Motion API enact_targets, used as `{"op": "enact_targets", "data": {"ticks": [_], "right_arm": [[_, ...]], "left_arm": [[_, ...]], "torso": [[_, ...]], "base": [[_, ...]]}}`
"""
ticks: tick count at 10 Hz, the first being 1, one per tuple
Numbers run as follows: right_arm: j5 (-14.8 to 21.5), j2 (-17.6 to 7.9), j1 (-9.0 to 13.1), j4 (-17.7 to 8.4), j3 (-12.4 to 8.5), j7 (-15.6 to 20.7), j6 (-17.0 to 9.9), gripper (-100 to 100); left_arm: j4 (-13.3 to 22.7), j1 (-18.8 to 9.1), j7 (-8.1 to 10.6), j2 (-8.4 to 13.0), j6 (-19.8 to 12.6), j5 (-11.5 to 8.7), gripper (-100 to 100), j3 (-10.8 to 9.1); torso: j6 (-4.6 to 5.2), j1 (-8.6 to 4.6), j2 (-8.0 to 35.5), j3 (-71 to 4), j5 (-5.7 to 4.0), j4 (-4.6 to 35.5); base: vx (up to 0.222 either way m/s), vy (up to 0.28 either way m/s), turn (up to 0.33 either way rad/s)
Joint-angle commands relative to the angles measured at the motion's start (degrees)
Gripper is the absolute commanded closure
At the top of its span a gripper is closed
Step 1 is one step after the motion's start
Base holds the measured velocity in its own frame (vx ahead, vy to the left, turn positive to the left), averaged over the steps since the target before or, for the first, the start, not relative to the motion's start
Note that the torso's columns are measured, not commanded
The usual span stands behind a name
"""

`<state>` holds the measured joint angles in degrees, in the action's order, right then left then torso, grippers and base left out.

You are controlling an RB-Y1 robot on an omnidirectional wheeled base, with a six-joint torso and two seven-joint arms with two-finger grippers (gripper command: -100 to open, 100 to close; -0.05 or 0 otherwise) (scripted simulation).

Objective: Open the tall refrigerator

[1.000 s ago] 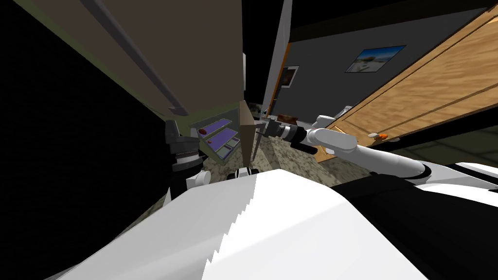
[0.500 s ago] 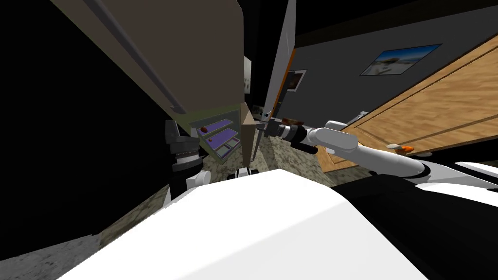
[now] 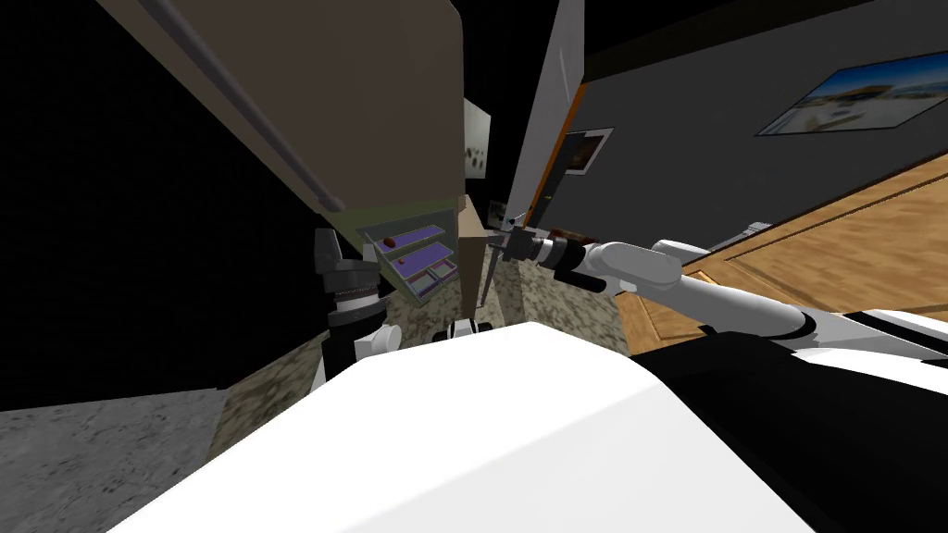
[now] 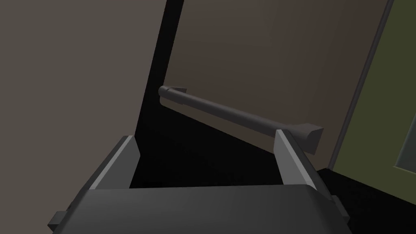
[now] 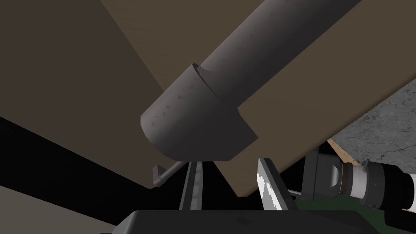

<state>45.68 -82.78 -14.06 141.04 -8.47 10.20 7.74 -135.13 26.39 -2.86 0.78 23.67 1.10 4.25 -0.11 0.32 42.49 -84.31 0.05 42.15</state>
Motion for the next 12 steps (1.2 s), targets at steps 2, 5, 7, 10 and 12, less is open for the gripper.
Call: {"op": "enact_targets", "data": {"ticks": [2,5,7,10,12], "right_arm": [[0.0,0.2,0.1,0.7,0.0,0.1,0.5,100],[0.1,0.5,-0.1,2.5,0.8,0.3,1.7,100],[0.1,0.5,-0.1,2.5,0.8,0.3,1.7,100],[0.1,0.5,-0.1,2.5,0.8,0.3,1.7,100],[0.1,0.5,-0.1,2.5,0.8,0.3,1.7,100]], "left_arm": [[0.0,0.0,0.00,0.0,0.0,0.0,0,0.01],[0.0,0.0,0.00,0.0,0.0,0.0,0,0.00],[0.0,0.0,0.00,0.0,0.0,0.0,0,0.01],[0.0,0.0,0.00,0.0,0.0,0.0,0,0.03],[0.0,0.0,0.00,0.0,0.0,0.0,0,0.02]], "torso": [[0.06,0.04,0.0,0.0,0.02,0.0],[-0.07,0.05,-0.1,-0.1,0.07,0.1],[0.05,0.10,-0.2,-0.2,0.09,0.1],[0.09,-0.09,-0.2,-0.3,0.03,0.1],[0.04,-0.16,-0.2,-0.3,0.01,0.1]], "base": [[0.007,-0.166,0.039],[0.005,-0.231,0.111],[0.006,-0.141,0.027],[0.000,0.003,-0.008],[-0.001,0.022,-0.002]]}}
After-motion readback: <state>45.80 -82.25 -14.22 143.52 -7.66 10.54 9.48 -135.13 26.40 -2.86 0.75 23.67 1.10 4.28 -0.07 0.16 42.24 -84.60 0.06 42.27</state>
